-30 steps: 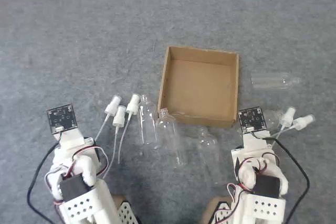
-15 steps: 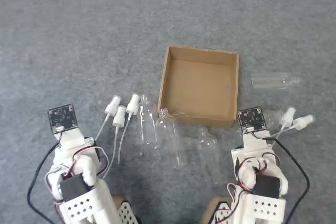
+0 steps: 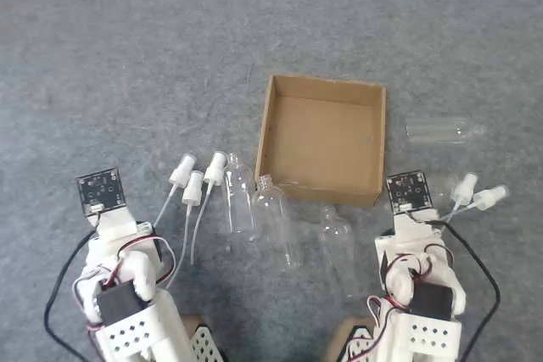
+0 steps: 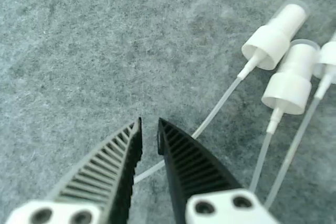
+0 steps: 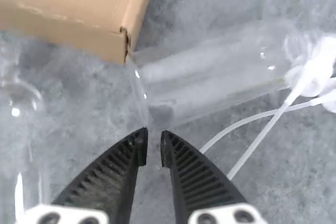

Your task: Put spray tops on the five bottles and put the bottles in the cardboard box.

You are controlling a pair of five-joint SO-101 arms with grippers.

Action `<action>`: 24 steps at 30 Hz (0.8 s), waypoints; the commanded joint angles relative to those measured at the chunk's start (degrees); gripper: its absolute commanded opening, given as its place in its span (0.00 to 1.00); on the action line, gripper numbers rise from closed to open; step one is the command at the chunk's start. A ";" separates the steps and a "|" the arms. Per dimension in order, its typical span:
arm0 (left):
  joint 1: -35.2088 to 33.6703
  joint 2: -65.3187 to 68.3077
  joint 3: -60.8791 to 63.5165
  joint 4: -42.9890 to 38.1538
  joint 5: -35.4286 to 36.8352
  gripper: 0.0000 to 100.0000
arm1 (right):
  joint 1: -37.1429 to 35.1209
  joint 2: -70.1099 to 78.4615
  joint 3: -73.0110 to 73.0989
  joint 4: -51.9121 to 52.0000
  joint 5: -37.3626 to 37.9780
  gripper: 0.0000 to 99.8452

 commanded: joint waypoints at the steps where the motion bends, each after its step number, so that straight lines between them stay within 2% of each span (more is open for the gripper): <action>1: 0.18 -1.05 -1.19 0.18 -0.35 0.04 | -0.13 -0.92 -4.31 -1.98 0.70 0.01; 9: 0.18 -1.05 -1.19 0.18 -0.35 0.04 | -0.13 -0.92 -20.84 2.51 0.35 0.01; 13: 0.18 -1.05 -1.19 0.18 -0.35 0.04 | -0.13 -0.75 -22.42 2.24 0.44 0.01; 16: 0.18 -1.05 -1.19 0.18 -0.35 0.04 | 1.45 1.45 -22.68 2.15 0.53 0.05; 20: 0.18 -1.05 -1.19 0.18 -0.35 0.04 | 6.81 12.97 -27.60 -2.86 -2.29 0.08; 24: 0.18 -1.05 -1.19 0.18 -0.35 0.04 | 7.78 32.84 -37.27 -5.49 -11.87 0.09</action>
